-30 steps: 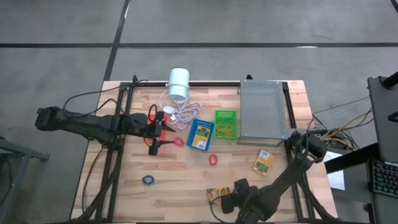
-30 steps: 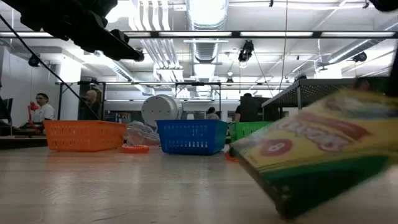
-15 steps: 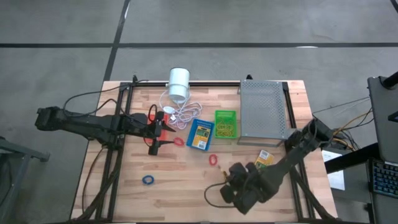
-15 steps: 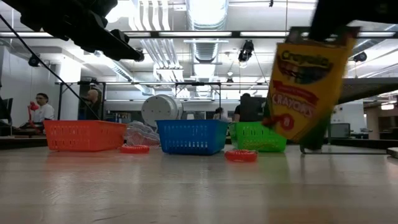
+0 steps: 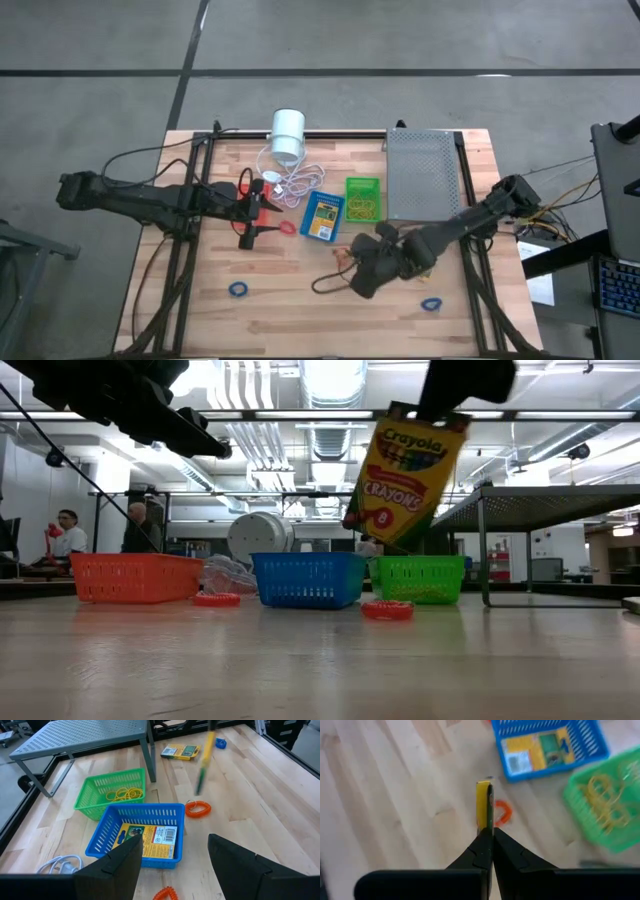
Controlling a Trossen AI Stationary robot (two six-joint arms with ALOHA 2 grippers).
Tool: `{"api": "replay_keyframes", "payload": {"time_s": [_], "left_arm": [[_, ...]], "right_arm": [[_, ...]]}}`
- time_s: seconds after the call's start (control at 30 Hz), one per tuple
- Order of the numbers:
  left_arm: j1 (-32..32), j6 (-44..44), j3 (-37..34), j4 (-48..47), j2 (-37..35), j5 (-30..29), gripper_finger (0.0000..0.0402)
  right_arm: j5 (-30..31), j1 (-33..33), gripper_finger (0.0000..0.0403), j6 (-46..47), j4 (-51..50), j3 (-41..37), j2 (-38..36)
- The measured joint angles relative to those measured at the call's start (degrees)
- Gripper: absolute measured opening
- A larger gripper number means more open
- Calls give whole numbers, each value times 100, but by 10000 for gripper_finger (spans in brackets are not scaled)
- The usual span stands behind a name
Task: Pick & Place Office Desk Supplies
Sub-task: Put the pack of crayon into the blue bin
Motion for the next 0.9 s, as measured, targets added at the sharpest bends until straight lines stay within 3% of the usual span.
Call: {"api": "replay_keyframes", "payload": {"time_s": [0.27,0.7,0.9], "left_arm": [[-2,0,0,0,0,0,230],[-2,0,0,1,0,1,230],[-2,0,0,2,0,2,230]], "right_arm": [[-378,-701,8,-1227,308,19,-220],[-777,-1759,8,-3079,246,768,-204],[-956,-2089,8,-3445,220,1026,-204]]}}
